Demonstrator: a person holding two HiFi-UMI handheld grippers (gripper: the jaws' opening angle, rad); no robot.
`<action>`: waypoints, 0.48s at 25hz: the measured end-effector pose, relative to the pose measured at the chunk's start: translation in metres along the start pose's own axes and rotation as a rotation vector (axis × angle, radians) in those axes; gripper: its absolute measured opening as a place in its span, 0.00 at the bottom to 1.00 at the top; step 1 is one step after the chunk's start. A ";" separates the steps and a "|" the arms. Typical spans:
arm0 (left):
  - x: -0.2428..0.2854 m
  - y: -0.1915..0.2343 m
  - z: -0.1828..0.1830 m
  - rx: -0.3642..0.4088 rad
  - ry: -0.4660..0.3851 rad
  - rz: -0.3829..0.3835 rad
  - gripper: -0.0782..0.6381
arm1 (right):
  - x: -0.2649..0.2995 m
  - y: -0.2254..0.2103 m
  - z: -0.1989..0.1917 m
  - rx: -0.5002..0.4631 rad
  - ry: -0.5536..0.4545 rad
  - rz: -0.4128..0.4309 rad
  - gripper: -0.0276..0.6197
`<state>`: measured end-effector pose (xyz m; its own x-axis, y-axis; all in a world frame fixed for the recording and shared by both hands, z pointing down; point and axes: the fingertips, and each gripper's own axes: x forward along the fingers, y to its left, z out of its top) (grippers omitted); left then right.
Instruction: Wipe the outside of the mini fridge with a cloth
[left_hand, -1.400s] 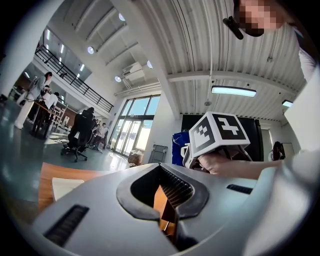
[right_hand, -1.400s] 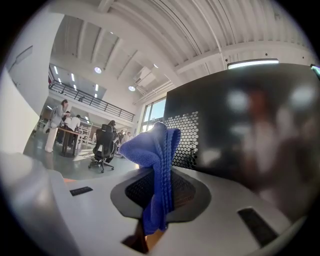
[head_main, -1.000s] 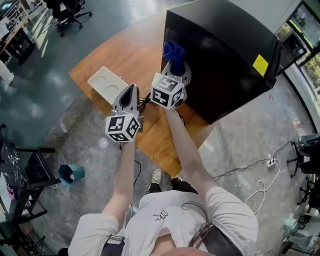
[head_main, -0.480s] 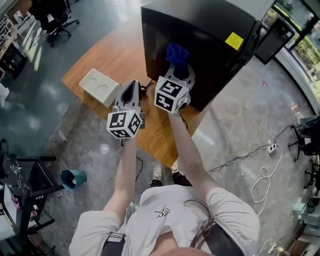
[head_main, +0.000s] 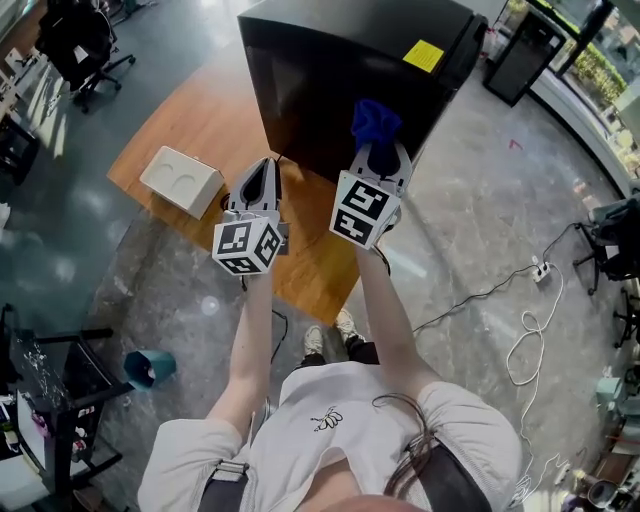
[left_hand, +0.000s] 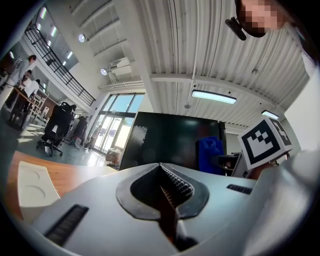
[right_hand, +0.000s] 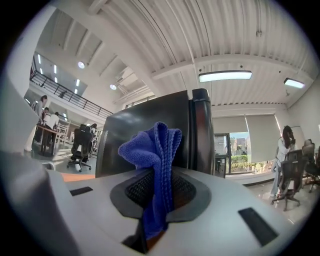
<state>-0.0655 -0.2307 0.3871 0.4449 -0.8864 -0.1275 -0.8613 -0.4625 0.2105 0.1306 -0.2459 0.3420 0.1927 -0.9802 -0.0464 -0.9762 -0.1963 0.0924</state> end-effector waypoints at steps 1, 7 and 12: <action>0.002 -0.004 -0.001 -0.001 0.001 -0.006 0.12 | -0.002 -0.006 0.000 -0.001 -0.001 -0.003 0.15; 0.006 -0.018 -0.002 -0.004 0.004 -0.038 0.12 | -0.014 -0.025 -0.002 -0.002 0.006 -0.026 0.15; 0.006 -0.018 0.000 -0.005 0.000 -0.036 0.12 | -0.019 -0.035 -0.003 0.000 0.012 -0.040 0.15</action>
<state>-0.0473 -0.2276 0.3824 0.4758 -0.8692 -0.1348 -0.8433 -0.4943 0.2110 0.1613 -0.2207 0.3423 0.2330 -0.9717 -0.0381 -0.9676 -0.2355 0.0905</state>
